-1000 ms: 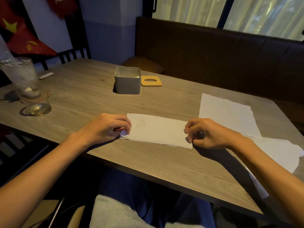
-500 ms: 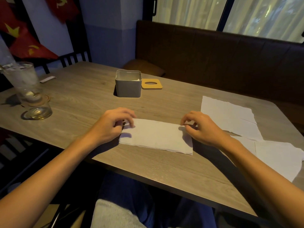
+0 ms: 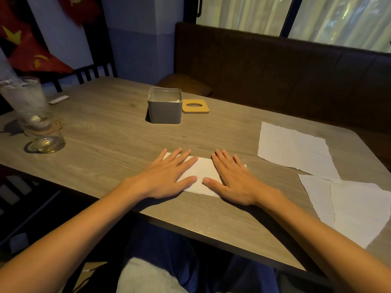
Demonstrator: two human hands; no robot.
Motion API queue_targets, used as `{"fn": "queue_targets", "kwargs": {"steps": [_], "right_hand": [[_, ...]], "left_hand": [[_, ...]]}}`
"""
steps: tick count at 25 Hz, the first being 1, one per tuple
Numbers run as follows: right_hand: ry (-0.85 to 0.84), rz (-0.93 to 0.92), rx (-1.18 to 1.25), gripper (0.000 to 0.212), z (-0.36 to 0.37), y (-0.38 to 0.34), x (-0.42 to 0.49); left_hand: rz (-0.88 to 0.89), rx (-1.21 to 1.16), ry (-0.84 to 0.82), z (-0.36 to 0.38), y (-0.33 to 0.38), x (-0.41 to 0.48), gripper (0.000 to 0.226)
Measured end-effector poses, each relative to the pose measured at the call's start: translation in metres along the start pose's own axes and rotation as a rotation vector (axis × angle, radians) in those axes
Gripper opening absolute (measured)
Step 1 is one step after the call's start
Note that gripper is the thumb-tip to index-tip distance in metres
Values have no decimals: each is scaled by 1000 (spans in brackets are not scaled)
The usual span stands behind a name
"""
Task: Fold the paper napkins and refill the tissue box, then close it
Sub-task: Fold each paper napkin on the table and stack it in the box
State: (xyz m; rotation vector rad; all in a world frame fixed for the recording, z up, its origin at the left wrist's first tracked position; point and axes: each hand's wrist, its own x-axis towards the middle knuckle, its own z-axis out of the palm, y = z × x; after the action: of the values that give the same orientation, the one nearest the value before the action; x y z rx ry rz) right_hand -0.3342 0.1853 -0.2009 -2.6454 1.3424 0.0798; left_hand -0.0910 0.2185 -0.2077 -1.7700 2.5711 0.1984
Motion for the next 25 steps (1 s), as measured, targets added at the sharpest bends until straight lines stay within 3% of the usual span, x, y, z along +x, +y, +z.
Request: {"fn": "queue_targets", "kwargs": {"steps": [3,5,8,11,22,25], "right_hand": [[-30,19,-12,107,-3,12,-10],[-32,39,30,106,-8,13,-13],[64,-8,72,75,-12,-13,1],[106,-33,77,64,-1,-40,15],[-5,163,-11,87,2,27,-30],[73,160,96,78,-7,28,-30]], "left_hand": [[-60,8,-97,-8,-21,-14,76],[-90,-85,-71,-17,-25,-19,73],[-7,-201,129,-22,1,-4,60],[26,-152,123,-9,26,8,58],[-191,23,-105,-21,-42,-37,80],[-197,-117,2,-30,-30,-36,76]]}}
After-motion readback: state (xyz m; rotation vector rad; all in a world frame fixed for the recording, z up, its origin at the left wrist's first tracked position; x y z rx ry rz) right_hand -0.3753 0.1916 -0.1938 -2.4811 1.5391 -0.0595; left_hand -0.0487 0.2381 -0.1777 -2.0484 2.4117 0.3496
